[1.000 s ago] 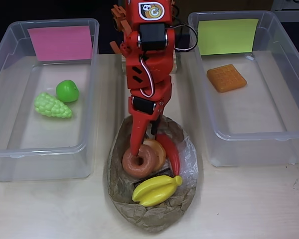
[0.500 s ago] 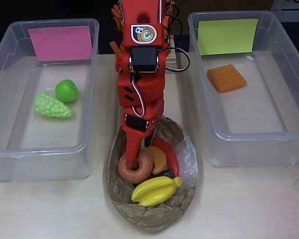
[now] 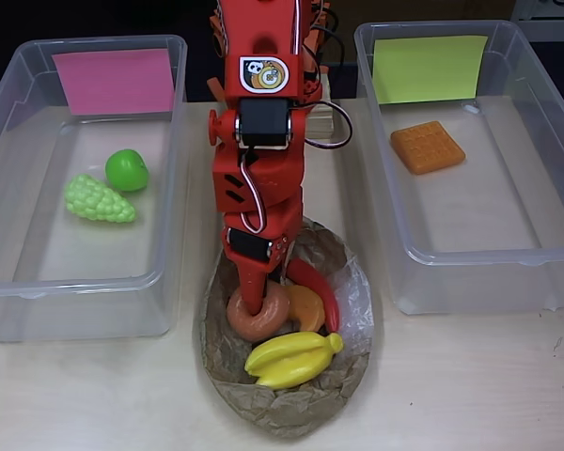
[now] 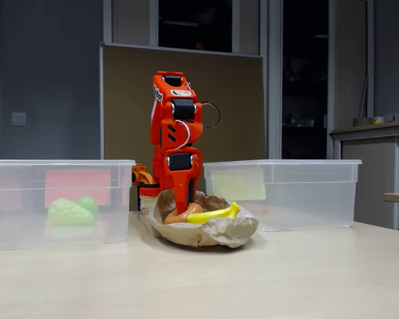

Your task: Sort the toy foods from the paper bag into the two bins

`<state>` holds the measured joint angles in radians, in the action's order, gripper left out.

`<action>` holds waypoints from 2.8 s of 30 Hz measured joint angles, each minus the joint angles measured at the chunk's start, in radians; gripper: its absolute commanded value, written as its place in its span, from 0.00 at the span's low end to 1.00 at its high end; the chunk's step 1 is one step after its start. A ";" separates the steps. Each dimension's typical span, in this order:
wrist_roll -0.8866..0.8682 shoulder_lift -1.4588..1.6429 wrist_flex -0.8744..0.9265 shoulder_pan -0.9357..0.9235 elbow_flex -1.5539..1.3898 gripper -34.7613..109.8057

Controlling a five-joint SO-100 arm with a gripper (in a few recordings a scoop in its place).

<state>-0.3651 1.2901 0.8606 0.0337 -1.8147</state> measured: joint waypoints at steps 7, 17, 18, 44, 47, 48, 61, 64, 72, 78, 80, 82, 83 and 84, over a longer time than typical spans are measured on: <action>-0.009 0.012 0.064 0.017 0.014 0.30; -0.072 0.210 0.296 0.089 0.048 0.29; -0.083 0.235 0.328 0.101 0.052 0.29; -1.100 0.765 0.373 0.982 -0.155 0.30; -1.183 0.681 0.307 1.031 -0.155 0.30; -1.206 0.657 0.290 1.037 -0.158 0.30; -1.321 0.293 -0.005 1.068 -0.239 0.39; -1.358 0.252 -0.026 1.089 -0.218 0.41; -1.434 0.178 -0.080 1.138 -0.195 0.42; -1.420 0.172 -0.015 1.140 -0.126 0.44; -1.381 0.172 0.052 1.138 -0.064 0.44; -1.331 0.190 0.143 1.127 0.002 0.45; -1.307 0.196 0.189 1.120 0.041 0.46; -1.281 0.204 0.233 1.108 0.081 0.46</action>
<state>-1.6460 1.4941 1.0937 1.1413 -1.7334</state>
